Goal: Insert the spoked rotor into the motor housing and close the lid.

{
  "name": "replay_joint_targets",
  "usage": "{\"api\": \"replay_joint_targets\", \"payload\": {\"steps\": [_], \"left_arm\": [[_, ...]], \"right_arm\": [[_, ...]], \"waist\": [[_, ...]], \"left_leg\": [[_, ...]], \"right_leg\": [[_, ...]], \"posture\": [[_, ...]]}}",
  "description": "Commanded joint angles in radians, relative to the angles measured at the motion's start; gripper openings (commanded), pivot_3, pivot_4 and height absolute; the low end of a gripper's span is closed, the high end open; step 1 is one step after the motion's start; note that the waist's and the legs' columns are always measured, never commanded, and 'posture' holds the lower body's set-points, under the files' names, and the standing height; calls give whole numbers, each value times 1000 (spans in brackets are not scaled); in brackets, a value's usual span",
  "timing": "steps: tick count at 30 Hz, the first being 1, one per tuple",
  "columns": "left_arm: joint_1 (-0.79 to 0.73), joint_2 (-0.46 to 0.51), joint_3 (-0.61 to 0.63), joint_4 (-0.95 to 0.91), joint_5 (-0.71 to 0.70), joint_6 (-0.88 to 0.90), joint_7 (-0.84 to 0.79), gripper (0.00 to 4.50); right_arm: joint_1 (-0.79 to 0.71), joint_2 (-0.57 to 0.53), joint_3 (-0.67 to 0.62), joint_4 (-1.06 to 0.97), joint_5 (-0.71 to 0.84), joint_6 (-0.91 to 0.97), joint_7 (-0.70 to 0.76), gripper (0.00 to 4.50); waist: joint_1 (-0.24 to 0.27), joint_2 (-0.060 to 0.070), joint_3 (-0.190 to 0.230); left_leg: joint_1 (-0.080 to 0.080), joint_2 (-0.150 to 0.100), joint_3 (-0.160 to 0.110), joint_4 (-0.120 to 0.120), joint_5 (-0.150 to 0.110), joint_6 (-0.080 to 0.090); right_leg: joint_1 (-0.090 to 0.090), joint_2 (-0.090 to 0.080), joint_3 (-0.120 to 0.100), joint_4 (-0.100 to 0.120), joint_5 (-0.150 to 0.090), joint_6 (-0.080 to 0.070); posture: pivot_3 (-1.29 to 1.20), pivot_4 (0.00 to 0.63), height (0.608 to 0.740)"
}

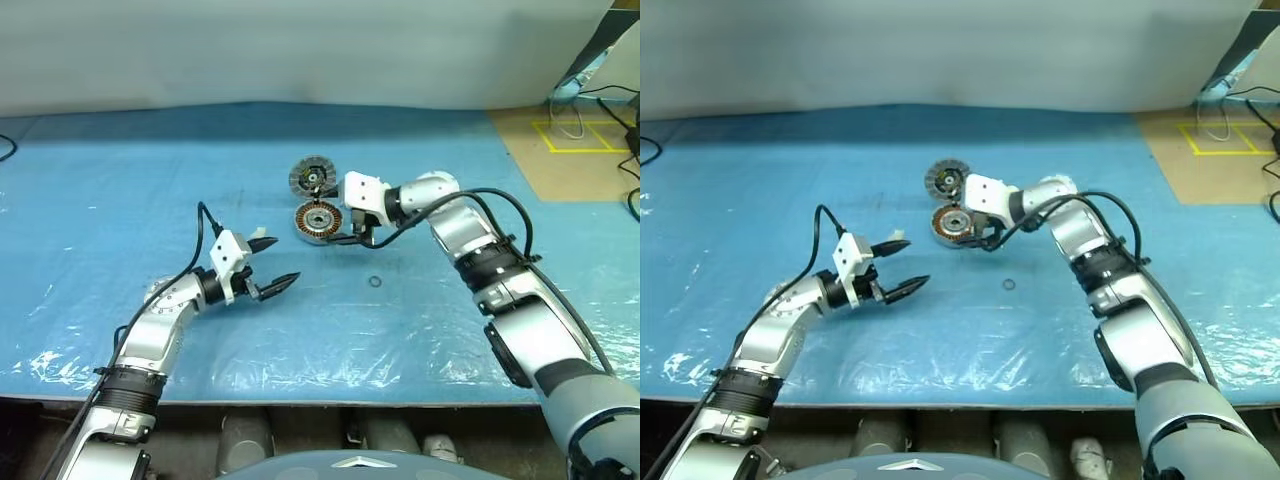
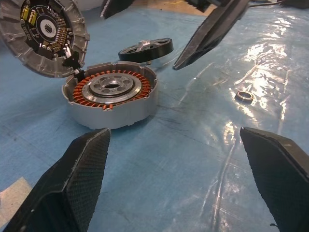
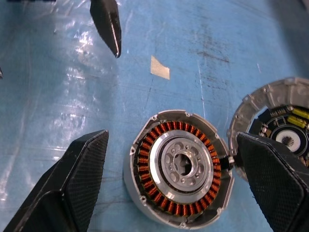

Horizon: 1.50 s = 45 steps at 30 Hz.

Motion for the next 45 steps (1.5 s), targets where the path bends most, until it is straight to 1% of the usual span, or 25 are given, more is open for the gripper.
{"api": "replay_joint_targets", "payload": {"steps": [1, 7, 11, 14, 19, 21, 24, 28, 34, 39, 45], "left_arm": [[-2, -1, 11, -55, -6, -3, 16, 4500], [3, 2, 19, -74, -12, 2, 34, 4500], [21, -1, 11, -87, -5, 1, 47, 4500], [34, -6, 7, -109, -9, 11, 60, 4500], [55, -3, 2, -115, -5, 13, 57, 4500], [56, 0, -4, -110, 0, 8, 48, 4500], [49, -1, -2, -102, -2, 7, 43, 4500], [48, -3, -13, -87, 14, -6, 41, 4500], [53, -12, -19, -113, 2, 11, 43, 4500], [51, -1, -17, -112, 16, 7, 48, 4500], [72, 19, -11, -133, 9, 10, 42, 4500]], "right_arm": [[-60, 22, 40, 138, -64, -136, 38, 4469], [-112, 59, 65, 304, -134, -257, 57, 4469], [-137, 86, 65, 400, -186, -305, 4, 4469], [-155, 98, 56, 447, -202, -317, -9, 4469], [-178, 126, 30, 485, -190, -307, 10, 4469], [-188, 129, 36, 500, -210, -323, -7, 4469], [-203, 147, 1, 502, -168, -297, 47, 4469], [-219, 170, -51, 515, -135, -265, 54, 4469], [-244, 183, -68, 560, -166, -251, -3, 4469], [-220, 187, -57, 569, -198, -286, -49, 4469], [-182, 192, -45, 573, -223, -296, -65, 4469]], "waist": [[1, 0, 0], [-1, 0, 0], [-5, 0, 0], [-4, 0, 0], [-3, 0, 0], [-4, 0, 0], [-3, 1, 0], [-3, 1, 0], [-1, 1, 1], [-2, 1, 1], [-2, 1, 1]], "left_leg": [[0, 0, 0, 0, 0, 0], [-1, 1, 0, 3, 1, 4], [0, 3, 0, 3, 0, 5], [0, 4, 0, 3, 0, 5], [0, 8, 0, 5, -2, 3], [0, 9, 0, 5, -2, 3], [0, 9, 1, 5, -2, 3], [-1, 9, 1, 5, -2, 3], [-1, 10, 1, 5, -2, 3], [-1, 10, 1, 5, -2, 3], [-1, 11, 1, 4, -2, 3]], "right_leg": [[0, 0, 0, 0, 0, 0], [0, 0, -1, 0, 0, -1], [0, 0, -3, 1, 2, -3], [0, 0, -4, 2, 1, -4], [0, 0, -4, 3, 1, -4], [0, 0, -4, 4, 1, -5], [-1, 0, -4, 4, 1, -5], [-1, 0, -4, 4, 1, -5], [-2, 0, -5, 4, 0, -6], [-2, 0, -5, 4, 0, -6], [-2, 0, -5, 4, 0, -6]], "posture": [[0, 150, 740], [0, 150, 740], [0, 150, 740], [0, 150, 740], [0, 150, 740], [0, 150, 740], [0, 150, 740], [0, 150, 740], [0, 150, 740], [0, 150, 740], [0, 150, 740]]}}
